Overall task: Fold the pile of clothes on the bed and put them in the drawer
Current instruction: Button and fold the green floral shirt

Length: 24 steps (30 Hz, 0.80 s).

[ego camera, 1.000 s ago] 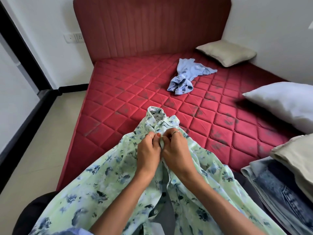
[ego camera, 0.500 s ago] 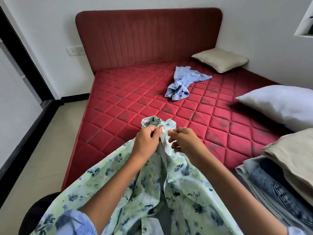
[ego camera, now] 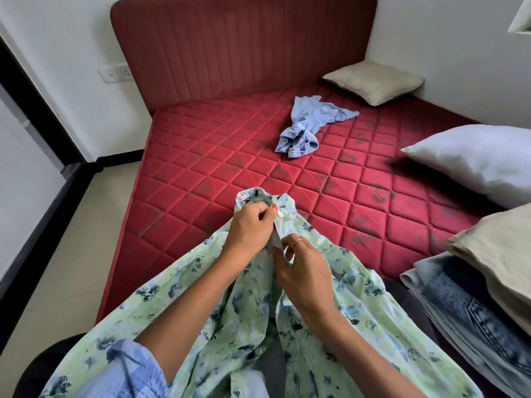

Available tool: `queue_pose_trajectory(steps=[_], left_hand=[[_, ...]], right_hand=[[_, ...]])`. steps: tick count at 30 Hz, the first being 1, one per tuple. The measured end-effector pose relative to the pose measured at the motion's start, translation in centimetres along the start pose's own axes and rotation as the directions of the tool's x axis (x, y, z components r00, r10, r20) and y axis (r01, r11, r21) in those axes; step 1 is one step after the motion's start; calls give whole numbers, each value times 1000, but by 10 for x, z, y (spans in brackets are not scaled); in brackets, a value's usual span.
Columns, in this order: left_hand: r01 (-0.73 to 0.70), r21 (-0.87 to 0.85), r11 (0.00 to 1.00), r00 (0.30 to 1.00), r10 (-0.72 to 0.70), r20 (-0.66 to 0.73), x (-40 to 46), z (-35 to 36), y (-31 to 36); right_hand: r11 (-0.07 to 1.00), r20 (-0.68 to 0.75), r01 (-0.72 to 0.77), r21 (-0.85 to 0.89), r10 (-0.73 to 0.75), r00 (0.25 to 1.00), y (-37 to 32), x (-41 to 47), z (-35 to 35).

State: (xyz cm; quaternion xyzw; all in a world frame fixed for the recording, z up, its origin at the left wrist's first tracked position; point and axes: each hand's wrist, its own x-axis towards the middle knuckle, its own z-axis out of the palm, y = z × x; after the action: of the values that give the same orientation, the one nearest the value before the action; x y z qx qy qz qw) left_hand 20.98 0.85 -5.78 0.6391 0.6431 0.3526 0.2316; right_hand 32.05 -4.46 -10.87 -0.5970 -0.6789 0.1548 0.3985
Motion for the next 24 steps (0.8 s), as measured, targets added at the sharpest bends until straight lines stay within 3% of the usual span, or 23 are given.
queue_pose_trajectory(steps=[4, 6, 9, 11, 14, 19, 24], left_hand=[[41, -62, 997, 998, -39, 38, 0, 3, -10], [36, -72, 997, 995, -30, 92, -8, 5, -17], [17, -68, 998, 997, -12, 75, -32, 12, -28], [5, -17, 1000, 1000, -5, 30, -49, 21, -34], [50, 58, 997, 998, -52, 42, -64, 38, -47], [82, 212, 974, 992, -100, 76, -66, 62, -66], [32, 257, 966, 999, -40, 25, -74, 66, -66]], right_hand=[[922, 103, -191, 336, 166, 981, 13, 5, -2], [800, 228, -363, 479, 286, 931, 24, 7, -3], [527, 383, -537, 659, 379, 842, 38, 3, -1], [380, 467, -606, 699, 399, 789, 45, 0, -4], [266, 560, -679, 684, 406, 722, 55, -5, -7], [326, 497, -687, 650, 501, 708, 60, -9, 0], [383, 391, -641, 665, 554, 735, 58, -15, 1]])
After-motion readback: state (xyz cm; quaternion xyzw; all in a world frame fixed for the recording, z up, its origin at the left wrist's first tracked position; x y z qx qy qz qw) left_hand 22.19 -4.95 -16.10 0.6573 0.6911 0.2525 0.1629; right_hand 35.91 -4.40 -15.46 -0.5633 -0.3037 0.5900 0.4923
